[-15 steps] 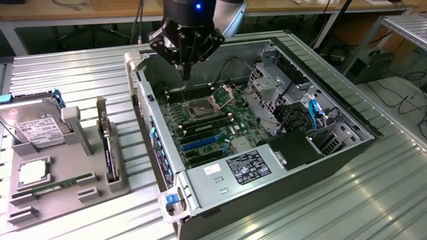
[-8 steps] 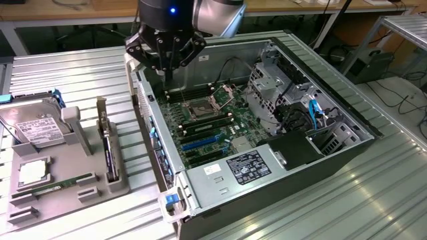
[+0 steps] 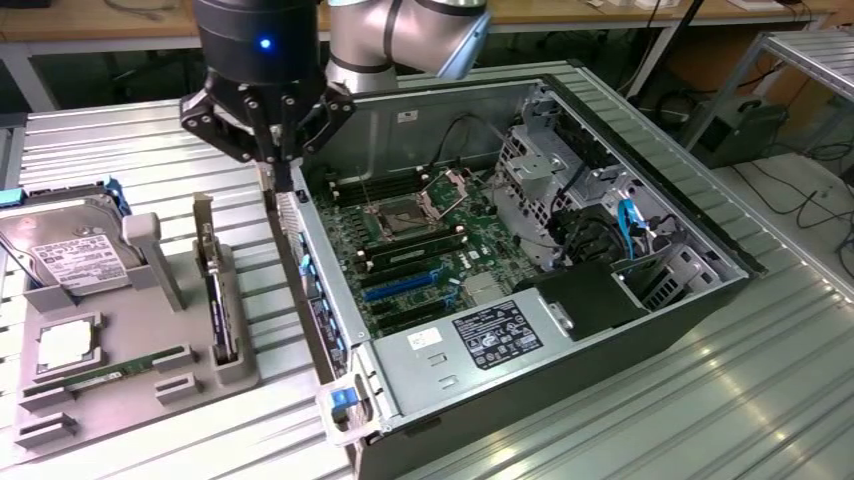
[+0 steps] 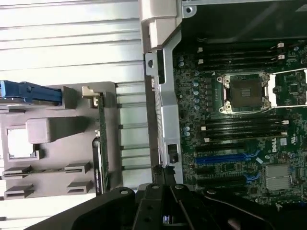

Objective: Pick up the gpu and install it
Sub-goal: 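Reach for the gpu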

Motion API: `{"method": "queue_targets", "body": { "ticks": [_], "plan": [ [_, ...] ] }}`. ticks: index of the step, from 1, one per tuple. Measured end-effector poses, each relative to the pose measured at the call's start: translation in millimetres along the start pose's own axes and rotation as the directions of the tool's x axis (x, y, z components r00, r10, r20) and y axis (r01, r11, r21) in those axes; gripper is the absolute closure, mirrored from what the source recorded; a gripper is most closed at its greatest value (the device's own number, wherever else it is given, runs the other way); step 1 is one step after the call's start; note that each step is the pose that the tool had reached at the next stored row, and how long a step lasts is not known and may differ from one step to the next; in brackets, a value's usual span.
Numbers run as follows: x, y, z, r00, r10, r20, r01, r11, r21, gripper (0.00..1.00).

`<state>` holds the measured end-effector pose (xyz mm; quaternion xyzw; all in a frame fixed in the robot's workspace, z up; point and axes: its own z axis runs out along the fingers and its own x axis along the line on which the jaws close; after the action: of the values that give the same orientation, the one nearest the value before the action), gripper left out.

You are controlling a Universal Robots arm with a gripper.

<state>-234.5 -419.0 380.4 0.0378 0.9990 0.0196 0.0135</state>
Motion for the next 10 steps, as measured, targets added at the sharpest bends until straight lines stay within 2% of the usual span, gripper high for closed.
{"method": "queue_targets", "body": {
  "ticks": [2, 10],
  "plan": [
    [13.8, -2.1, 2.2, 1.0, 0.0, 0.0, 0.0, 1.0, 0.0009, 0.89],
    [47.3, -8.8, 7.8, 1.0, 0.0, 0.0001, 0.0, 1.0, 0.0031, 0.89]
  ]
}}
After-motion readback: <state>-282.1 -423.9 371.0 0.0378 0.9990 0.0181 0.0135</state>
